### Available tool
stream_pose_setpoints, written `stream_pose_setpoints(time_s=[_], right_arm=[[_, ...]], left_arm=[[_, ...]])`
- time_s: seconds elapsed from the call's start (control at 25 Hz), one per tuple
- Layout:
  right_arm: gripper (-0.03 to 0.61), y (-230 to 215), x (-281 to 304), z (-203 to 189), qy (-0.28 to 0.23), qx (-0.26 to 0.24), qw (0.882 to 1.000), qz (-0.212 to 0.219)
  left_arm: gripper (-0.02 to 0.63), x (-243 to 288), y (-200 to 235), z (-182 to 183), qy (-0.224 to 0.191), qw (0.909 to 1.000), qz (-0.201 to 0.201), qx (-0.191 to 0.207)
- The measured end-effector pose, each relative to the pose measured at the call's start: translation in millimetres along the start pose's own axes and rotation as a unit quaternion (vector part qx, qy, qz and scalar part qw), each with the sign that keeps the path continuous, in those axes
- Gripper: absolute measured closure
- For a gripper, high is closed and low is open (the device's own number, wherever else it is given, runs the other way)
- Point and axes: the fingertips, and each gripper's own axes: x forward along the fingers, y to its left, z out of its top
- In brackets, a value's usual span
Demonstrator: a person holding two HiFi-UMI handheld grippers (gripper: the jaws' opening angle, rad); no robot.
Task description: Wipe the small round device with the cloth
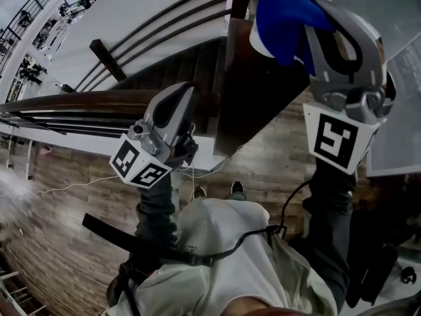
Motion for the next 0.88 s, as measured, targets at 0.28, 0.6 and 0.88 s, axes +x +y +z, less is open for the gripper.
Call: stream_pose_setpoints(time_s=[0.28, 0.6, 0.88], right_arm=[[0.548, -10.3, 48.3, -41.6, 0.041, 0.078, 0.994, 0.064], [0.549, 13.9, -3.3, -39.4, 0.009, 0.138, 0.989, -0.053], [0.549, 63.4, -35.6, -27.9, -0.001, 0.149, 0.988, 0.035]], left_arm=[[0.611, 4.0, -4.3, 1.0, 0.000, 1.0000, -0.005, 0.002], [0.611, 7.2, -3.3, -3.3, 0.005, 0.9999, 0.002, 0.009], [0.612, 14.4, -1.7, 0.9, 0.001, 0.9999, -0.003, 0.017]])
